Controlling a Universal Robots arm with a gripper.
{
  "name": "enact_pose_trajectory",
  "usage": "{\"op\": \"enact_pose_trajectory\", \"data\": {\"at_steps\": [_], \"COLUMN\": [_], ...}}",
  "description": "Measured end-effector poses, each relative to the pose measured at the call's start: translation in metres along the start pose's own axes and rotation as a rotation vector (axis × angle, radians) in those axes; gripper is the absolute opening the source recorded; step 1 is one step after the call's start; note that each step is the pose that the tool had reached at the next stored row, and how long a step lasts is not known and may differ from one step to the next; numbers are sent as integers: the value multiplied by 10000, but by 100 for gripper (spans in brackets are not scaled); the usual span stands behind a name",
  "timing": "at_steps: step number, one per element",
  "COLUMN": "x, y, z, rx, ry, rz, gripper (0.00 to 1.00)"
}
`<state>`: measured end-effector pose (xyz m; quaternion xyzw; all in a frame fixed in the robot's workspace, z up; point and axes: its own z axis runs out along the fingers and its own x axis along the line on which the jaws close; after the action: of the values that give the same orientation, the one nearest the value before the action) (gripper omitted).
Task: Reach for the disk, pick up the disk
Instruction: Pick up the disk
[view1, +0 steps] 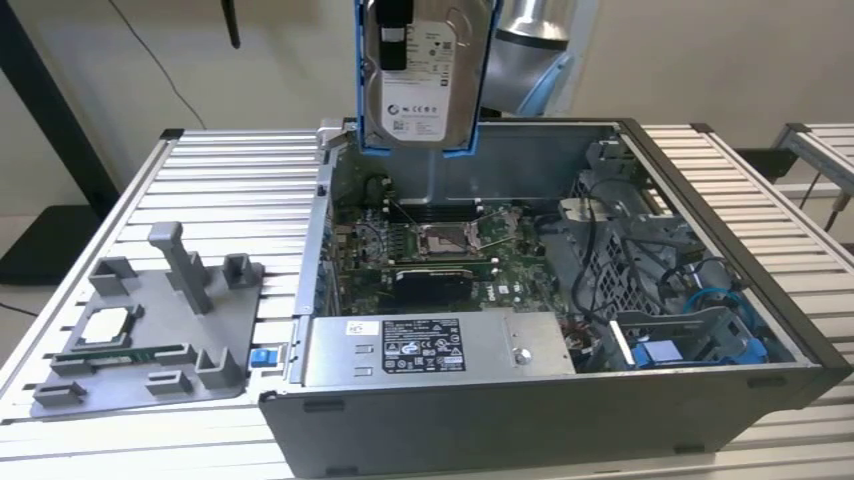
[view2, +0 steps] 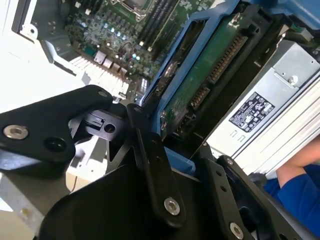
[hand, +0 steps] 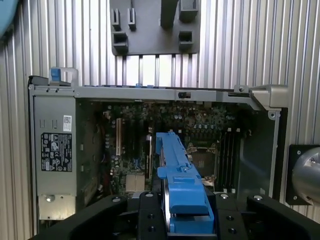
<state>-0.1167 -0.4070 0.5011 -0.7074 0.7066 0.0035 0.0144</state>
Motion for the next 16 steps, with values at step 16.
{"op": "enact_pose_trajectory", "data": {"at_steps": [16], "x": [172], "y": [-1], "z": [-4], "rx": [-2], "ry": [2], "rz": [0], "gripper": [0]}}
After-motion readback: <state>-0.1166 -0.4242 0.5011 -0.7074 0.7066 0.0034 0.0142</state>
